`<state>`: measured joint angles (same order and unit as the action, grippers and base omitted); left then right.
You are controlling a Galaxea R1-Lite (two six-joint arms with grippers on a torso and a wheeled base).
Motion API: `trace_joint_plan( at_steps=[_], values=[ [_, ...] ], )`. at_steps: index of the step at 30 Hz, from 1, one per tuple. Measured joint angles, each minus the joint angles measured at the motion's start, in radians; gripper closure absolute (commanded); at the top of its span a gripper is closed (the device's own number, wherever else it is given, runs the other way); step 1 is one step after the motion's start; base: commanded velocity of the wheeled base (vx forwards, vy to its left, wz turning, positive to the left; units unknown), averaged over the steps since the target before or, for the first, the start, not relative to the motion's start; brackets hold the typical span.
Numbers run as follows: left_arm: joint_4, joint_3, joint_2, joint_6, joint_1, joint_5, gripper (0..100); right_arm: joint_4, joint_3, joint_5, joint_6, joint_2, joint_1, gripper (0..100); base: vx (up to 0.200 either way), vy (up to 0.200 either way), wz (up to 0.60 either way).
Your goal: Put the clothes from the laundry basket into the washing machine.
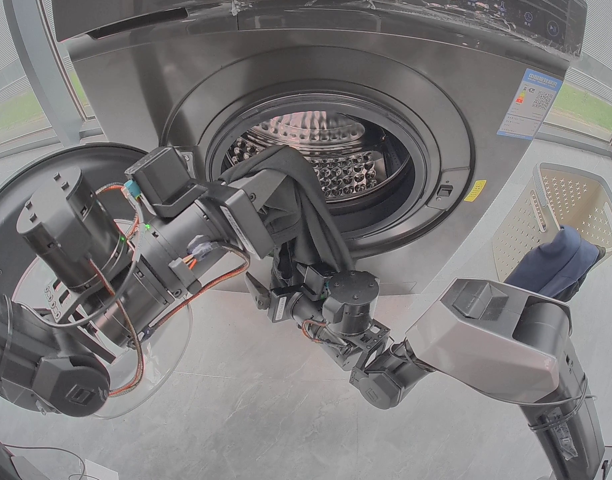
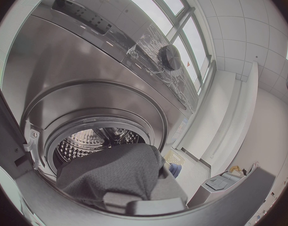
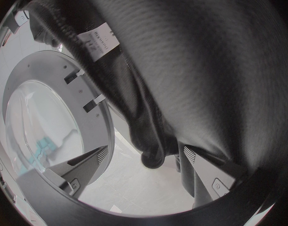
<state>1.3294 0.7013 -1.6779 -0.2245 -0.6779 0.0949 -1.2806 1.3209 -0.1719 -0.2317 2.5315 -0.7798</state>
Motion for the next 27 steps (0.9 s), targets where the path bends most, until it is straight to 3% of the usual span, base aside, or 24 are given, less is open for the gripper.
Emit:
trace_joint_plan(
  at_steps=[9, 10, 20, 27],
  values=[
    [0.002, -0.001, -0.005, 0.0, 0.0, -0.001, 100, -0.01, 0.004, -0.031, -0.031, 0.001, 0.009, 0, 0.0, 0.0, 0.0],
    [0.003, -0.001, -0.005, 0.0, 0.001, -0.001, 100, -0.01, 0.006, -0.033, -0.031, 0.002, 0.008, 100, 0.0, 0.0, 0.0],
    [0.002, -0.002, -0.006, -0.001, 0.006, -0.001, 100, -0.01, 0.019, -0.049, -0.031, 0.008, 0.003, 100, 0.0, 0.0, 0.0],
    [0.002, -0.002, -0.01, -0.001, 0.027, 0.0, 100, -0.036, -0.074, -0.049, -0.031, -0.026, -0.01, 100, 0.0, 0.0, 0.0]
  ],
)
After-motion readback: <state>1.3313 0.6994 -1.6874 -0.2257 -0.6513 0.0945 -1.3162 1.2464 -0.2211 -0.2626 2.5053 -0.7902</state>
